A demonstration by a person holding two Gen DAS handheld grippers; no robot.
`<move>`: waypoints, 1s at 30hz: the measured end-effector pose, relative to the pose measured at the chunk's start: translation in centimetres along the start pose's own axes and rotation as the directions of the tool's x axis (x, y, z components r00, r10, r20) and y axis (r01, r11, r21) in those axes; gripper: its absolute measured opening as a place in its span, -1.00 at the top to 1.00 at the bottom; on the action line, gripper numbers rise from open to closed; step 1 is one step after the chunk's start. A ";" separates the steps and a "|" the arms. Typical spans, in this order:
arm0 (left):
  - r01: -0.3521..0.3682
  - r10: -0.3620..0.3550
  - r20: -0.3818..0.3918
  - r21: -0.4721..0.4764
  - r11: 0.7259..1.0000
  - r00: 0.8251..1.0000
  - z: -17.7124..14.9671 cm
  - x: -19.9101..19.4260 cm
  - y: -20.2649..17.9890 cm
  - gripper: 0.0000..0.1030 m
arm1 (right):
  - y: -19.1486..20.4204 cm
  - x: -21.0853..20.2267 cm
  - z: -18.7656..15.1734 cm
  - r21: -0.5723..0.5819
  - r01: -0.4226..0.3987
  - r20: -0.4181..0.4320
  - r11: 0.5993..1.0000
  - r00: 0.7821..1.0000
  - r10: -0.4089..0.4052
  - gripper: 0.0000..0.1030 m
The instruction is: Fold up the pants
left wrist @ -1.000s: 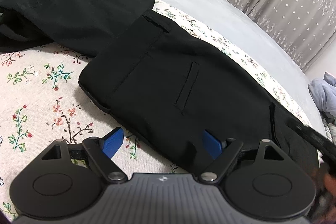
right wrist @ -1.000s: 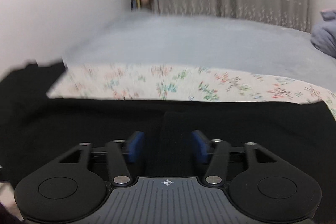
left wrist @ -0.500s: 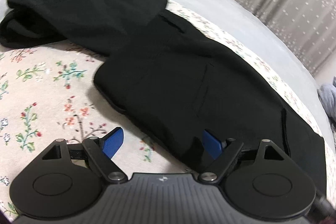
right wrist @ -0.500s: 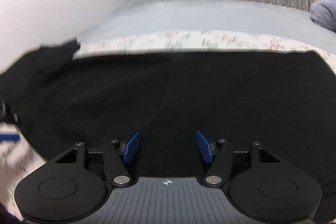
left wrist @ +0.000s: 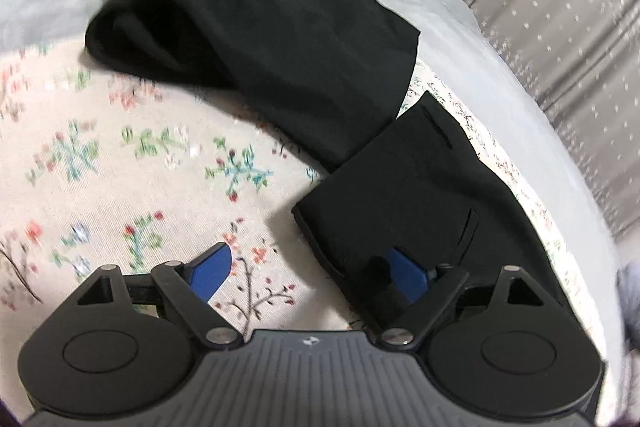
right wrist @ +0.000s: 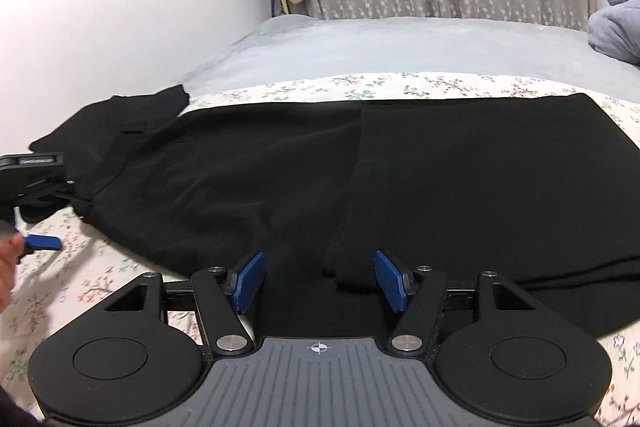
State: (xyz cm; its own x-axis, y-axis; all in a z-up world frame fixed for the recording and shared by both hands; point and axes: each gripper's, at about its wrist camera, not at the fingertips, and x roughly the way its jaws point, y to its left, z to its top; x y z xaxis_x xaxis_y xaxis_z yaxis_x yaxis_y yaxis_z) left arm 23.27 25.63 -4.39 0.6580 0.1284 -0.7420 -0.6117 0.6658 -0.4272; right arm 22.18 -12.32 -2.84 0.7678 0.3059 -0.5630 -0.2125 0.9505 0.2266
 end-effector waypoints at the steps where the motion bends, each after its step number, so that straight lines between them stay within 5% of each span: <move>1: 0.012 -0.012 0.001 -0.012 1.000 1.000 -0.1 0.2 0.1 -0.87 | 0.1 -0.3 -0.2 -0.002 -0.009 0.004 1.000 1.000 0.009 -0.21; 9: 0.137 -0.134 0.049 -0.072 0.988 0.990 0.0 1.3 -0.3 -0.84 | 0.9 0.3 -1.0 -0.137 0.054 -0.002 0.989 0.999 -0.055 -0.21; 15: 0.180 -0.176 0.078 -0.046 0.983 0.981 -0.4 1.5 -0.8 -0.49 | 1.2 0.5 -0.2 -0.182 0.113 0.052 0.977 0.993 -0.105 -0.18; 20: 0.192 -0.185 0.081 -0.084 0.978 0.979 0.0 1.4 0.2 -0.22 | 0.4 1.7 -0.1 -0.167 0.111 0.014 0.980 0.994 -0.110 -0.06; 23: 0.191 -0.184 0.081 -0.085 0.978 0.980 0.1 1.6 0.3 -0.06 | 0.9 3.6 -0.4 -0.238 0.151 -0.013 0.959 0.987 -0.159 0.24; 25: 0.190 -0.184 0.082 -0.082 0.978 0.980 0.1 1.7 0.3 0.09 | 1.0 4.0 -0.1 -0.224 0.166 -0.016 0.960 0.985 -0.174 0.70; 30: 0.196 -0.189 0.091 -0.080 0.977 0.978 0.3 1.5 0.3 0.24 | 2.0 2.7 0.4 -0.219 0.167 0.035 0.961 0.986 -0.164 0.81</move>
State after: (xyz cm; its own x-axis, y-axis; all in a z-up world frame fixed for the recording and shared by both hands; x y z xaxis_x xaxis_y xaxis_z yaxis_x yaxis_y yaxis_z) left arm 24.23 26.22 -5.50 0.7989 0.0667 -0.5977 -0.5037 0.6173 -0.6043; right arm 24.10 -9.62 -3.57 0.8129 0.1440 -0.5643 -0.2079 0.9769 -0.0501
